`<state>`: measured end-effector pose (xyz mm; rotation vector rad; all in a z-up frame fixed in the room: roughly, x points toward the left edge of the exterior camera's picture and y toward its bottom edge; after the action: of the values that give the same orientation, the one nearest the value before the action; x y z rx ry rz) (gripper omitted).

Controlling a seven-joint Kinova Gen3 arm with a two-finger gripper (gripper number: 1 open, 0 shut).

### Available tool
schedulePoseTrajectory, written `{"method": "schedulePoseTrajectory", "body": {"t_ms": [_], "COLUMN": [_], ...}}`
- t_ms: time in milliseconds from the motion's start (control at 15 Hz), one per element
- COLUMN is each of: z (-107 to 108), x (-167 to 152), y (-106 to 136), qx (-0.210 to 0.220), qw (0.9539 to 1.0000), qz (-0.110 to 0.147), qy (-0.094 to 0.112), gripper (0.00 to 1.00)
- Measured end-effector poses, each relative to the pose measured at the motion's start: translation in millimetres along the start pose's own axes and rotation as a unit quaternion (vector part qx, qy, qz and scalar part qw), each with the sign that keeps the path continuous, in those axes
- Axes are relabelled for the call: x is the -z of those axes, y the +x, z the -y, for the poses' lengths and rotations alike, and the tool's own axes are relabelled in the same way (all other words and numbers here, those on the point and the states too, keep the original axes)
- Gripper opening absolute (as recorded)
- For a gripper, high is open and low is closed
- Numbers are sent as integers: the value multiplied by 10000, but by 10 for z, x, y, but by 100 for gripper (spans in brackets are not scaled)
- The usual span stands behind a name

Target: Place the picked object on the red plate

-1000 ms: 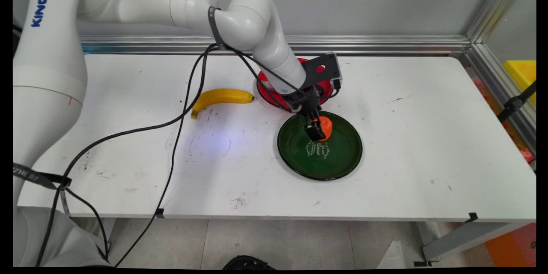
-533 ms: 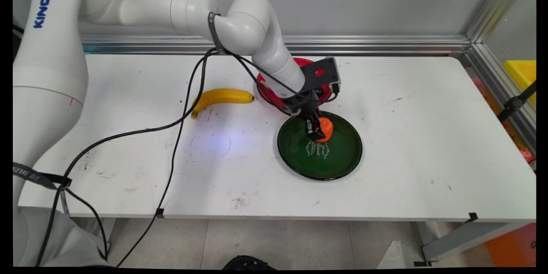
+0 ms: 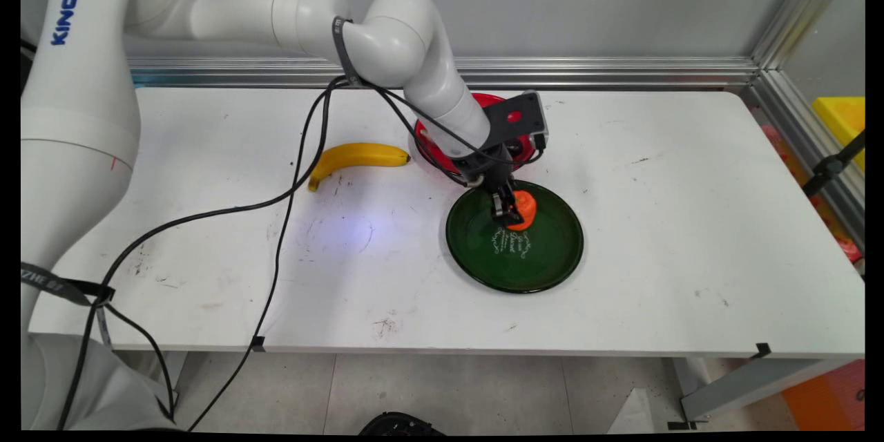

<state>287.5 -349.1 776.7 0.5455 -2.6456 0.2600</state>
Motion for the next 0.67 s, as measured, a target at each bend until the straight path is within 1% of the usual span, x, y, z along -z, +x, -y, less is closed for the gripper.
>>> {"method": "schedulePoseTrajectory", "body": {"t_ms": [200,400,533,667], "z": [38,165,298,477], "x": [103,279,388,491], "y": [65,162,218,245], "qx": [-44,-178,-257,-283], "qw": [10000,9998,9996,9994], "qz": [-29,-61,-86,-106], "qy": [-18,-15,40,174], "gripper": [0,0,0,0]}}
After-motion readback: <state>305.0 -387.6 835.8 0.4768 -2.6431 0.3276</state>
